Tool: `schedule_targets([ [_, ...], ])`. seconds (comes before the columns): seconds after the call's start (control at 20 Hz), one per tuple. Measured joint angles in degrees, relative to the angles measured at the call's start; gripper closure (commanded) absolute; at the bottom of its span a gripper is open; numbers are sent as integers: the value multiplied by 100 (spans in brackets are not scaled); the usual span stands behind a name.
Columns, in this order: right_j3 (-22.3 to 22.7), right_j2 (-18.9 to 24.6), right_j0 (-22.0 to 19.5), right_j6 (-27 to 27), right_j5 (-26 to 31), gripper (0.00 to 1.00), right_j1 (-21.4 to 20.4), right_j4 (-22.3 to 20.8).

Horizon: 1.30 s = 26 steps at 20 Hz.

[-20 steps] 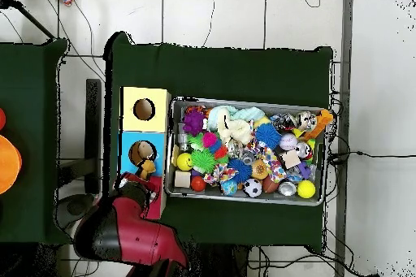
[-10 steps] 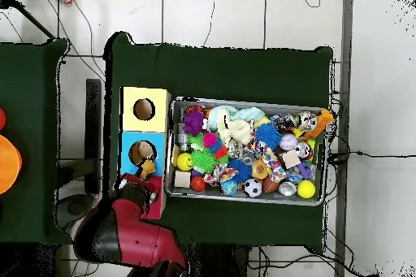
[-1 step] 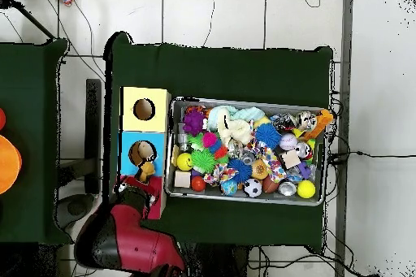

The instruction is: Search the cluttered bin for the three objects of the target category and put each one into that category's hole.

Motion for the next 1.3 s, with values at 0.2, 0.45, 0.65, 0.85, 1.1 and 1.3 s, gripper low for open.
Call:
schedule_targets([
  [0.2, 34, 43, -32, 0, -70, 100, -4, 0],
  [0.45, 65, 101, -91, 0, -79, 100, -26, 1],
  [0.65, 76, 124, -116, 0, -81, 100, -35, 2],
  [0.85, 77, 125, -116, 0, -82, 100, -35, 1],
  [1.1, 77, 125, -113, 0, -82, 100, -37, 2],
  [1.3, 84, 132, -128, 0, -81, 100, -42, 0],
])
